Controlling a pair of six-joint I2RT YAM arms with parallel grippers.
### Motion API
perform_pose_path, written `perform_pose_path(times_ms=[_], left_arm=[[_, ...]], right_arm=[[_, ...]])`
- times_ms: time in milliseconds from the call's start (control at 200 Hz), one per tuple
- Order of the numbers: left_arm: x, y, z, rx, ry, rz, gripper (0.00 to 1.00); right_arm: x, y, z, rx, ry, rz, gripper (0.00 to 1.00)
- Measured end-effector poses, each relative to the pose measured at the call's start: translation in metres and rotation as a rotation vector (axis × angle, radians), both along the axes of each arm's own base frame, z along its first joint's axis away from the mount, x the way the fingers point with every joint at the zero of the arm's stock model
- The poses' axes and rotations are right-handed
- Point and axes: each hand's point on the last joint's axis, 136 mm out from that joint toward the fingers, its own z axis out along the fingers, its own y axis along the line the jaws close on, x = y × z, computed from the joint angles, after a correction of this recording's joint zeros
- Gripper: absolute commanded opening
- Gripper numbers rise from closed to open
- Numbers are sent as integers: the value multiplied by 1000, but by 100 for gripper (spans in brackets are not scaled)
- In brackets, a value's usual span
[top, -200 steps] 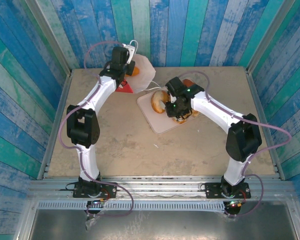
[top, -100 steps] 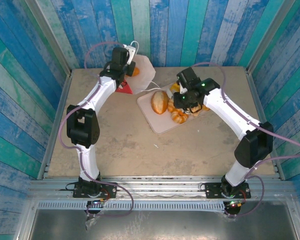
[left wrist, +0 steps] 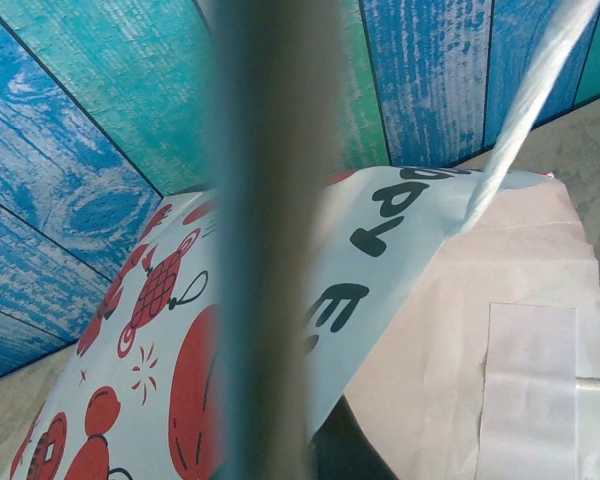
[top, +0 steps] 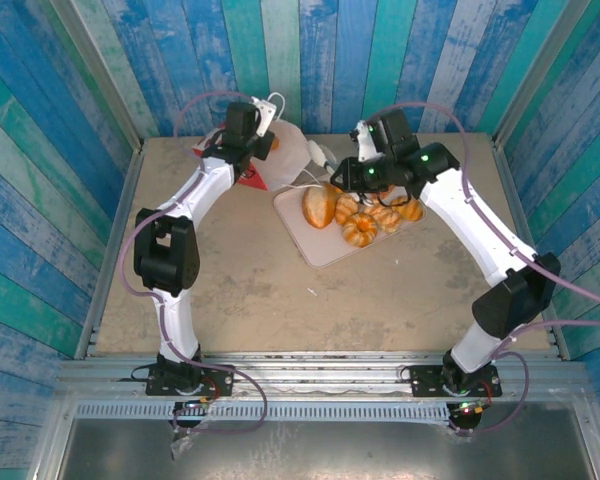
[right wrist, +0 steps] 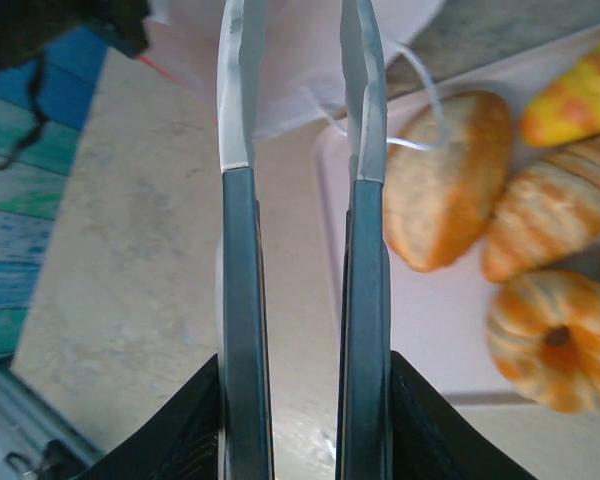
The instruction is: Take the fake bread out of the paper bag
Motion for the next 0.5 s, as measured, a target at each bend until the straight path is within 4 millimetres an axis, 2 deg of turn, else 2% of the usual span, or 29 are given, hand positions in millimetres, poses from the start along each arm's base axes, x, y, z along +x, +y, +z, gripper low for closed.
perform_pose_path(times_ms=[125, 300, 411, 501], left_arm=[[-2, -2, -5, 1, 5, -15, 0], [-6, -3, -9, -10, 10, -34, 0], [-2, 3, -4, -44, -3, -36, 0], [1, 11, 3, -71, -20, -38, 0]], right_arm=[[16, 24, -15, 55, 39, 44, 39], [45, 54, -56, 96, 132, 87, 39], [61, 68, -76, 116, 170, 99, 39], [71, 75, -84, 131, 188, 100, 39]])
